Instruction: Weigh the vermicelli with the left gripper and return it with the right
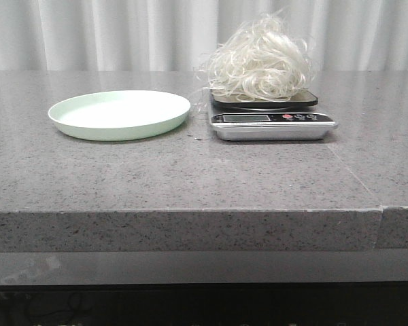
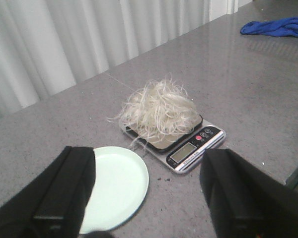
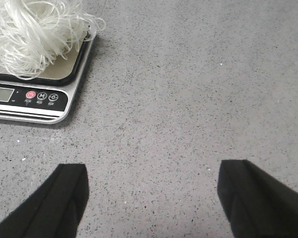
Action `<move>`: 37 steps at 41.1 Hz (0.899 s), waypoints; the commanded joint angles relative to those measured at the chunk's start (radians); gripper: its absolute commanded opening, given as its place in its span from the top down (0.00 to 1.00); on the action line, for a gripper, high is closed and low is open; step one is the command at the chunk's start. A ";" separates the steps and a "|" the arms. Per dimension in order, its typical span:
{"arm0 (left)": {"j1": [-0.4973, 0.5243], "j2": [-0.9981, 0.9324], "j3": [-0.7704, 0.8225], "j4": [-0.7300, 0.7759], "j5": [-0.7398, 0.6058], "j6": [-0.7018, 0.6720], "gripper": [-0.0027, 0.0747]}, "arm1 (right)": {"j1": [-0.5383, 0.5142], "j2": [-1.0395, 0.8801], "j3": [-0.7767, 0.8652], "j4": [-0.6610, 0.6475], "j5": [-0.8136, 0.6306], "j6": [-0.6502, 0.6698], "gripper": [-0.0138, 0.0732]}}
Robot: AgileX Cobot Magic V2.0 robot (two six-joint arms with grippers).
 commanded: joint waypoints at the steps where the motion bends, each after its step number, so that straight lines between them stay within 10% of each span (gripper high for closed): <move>1: -0.001 -0.092 0.054 -0.035 -0.081 -0.002 0.31 | -0.007 0.007 -0.032 -0.001 -0.058 -0.010 0.12; 23: -0.001 -0.250 0.208 -0.045 -0.079 -0.002 0.31 | 0.001 0.030 -0.055 0.008 -0.084 -0.010 0.12; 37: -0.001 -0.250 0.208 -0.045 -0.079 -0.002 0.31 | 0.185 0.277 -0.306 0.002 -0.017 -0.010 0.12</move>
